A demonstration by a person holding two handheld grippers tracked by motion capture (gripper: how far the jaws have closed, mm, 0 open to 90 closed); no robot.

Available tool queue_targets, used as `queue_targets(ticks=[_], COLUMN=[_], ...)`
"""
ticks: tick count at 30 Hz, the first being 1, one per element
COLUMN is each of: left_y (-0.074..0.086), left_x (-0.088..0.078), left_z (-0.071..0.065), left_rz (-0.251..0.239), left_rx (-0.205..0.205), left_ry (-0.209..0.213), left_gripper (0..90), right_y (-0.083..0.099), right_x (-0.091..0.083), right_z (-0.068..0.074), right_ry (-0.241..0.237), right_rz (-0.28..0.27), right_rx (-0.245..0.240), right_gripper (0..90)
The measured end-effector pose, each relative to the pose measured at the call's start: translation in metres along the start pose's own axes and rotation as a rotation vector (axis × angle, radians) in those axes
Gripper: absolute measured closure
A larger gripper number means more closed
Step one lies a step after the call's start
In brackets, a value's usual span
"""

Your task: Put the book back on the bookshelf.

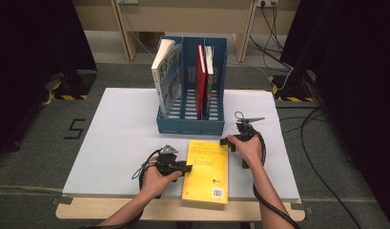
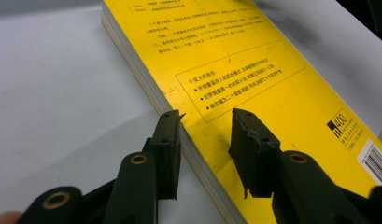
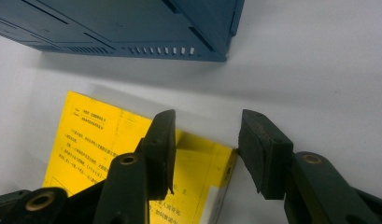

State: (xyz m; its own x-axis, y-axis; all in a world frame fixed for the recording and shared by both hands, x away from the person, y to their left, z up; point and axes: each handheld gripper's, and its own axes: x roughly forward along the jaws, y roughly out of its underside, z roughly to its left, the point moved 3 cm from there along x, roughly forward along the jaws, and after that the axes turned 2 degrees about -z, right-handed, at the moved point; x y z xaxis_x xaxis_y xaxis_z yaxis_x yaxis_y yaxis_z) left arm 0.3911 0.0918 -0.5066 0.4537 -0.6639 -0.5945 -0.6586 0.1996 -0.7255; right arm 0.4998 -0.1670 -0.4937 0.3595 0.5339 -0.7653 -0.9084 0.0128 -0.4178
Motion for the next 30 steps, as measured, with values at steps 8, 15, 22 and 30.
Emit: queue_targets(ticks=[8,15,22,30], left_y=[0.0003,0.0007,0.0014,0.0025], left_x=[0.0002,0.0,0.0,-0.0005], left_z=[-0.0001,0.0002,-0.0006,-0.0021], left_rz=[-0.001,0.0,-0.006,-0.016], left_rx=[0.001,0.008,0.017,0.026], left_ry=[0.001,0.003,-0.007,-0.015], left_gripper=[63.1,63.2,63.1,64.0], right_y=[0.0023,0.0042,0.0052,0.005], right_x=[0.0009,0.0003,-0.0001,-0.0021], right_z=[0.0,-0.0053,-0.0056,-0.0029], right_ry=[-0.014,-0.047,-0.044,-0.034], right_rz=[-0.019,-0.042,-0.046,-0.007], right_rx=[-0.016,0.032,0.016,0.084], right_gripper=[54.1,61.3,61.9,57.6])
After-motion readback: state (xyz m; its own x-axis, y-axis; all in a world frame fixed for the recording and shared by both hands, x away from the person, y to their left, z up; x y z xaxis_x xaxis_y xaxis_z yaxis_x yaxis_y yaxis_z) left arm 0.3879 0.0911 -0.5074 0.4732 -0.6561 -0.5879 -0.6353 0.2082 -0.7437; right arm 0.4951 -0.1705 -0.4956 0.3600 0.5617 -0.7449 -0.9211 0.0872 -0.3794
